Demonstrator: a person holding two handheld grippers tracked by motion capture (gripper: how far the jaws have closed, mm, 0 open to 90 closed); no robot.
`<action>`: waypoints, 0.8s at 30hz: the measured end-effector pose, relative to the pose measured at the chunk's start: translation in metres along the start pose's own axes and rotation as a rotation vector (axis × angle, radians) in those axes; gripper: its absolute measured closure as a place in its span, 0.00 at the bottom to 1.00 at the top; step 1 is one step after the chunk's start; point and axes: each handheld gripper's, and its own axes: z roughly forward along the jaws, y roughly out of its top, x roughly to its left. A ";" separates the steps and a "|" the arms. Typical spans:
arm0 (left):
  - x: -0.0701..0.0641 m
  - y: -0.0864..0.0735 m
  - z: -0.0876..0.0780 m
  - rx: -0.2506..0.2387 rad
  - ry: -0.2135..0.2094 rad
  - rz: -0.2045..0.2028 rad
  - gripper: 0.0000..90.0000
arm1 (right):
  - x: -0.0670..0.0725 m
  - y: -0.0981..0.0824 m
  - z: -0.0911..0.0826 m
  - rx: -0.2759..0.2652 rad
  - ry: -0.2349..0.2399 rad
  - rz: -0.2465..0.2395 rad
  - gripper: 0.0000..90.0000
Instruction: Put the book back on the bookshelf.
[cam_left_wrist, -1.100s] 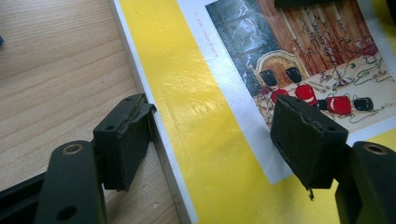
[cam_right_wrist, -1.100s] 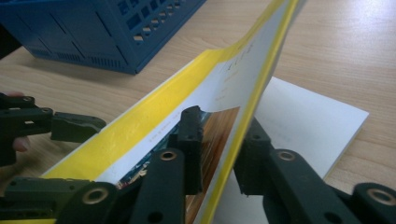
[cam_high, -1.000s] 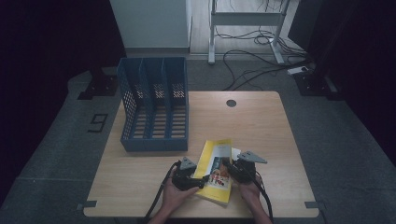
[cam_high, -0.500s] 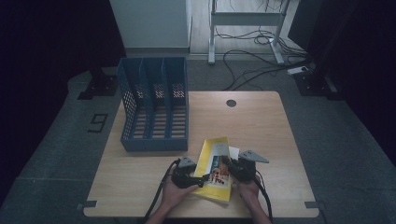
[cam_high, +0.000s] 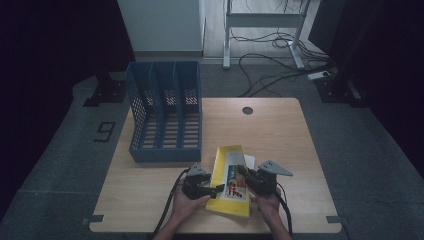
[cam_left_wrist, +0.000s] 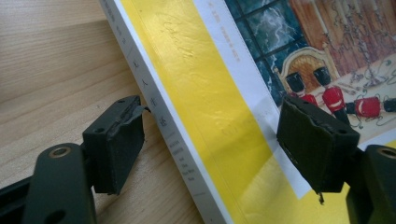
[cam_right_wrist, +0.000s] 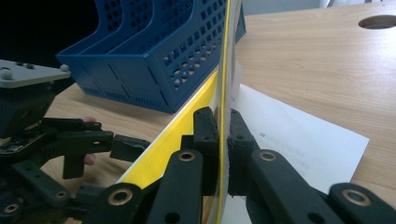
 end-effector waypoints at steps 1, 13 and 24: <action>0.000 0.000 0.000 0.000 0.000 0.000 0.26 | 0.000 0.000 0.000 0.000 0.000 0.000 0.95; -0.003 0.002 -0.001 -0.016 -0.041 -0.007 0.25 | 0.012 0.008 -0.012 -0.012 0.038 -0.050 0.95; -0.002 0.002 0.001 -0.022 -0.073 -0.025 0.24 | 0.016 0.009 -0.014 -0.013 0.055 -0.070 0.95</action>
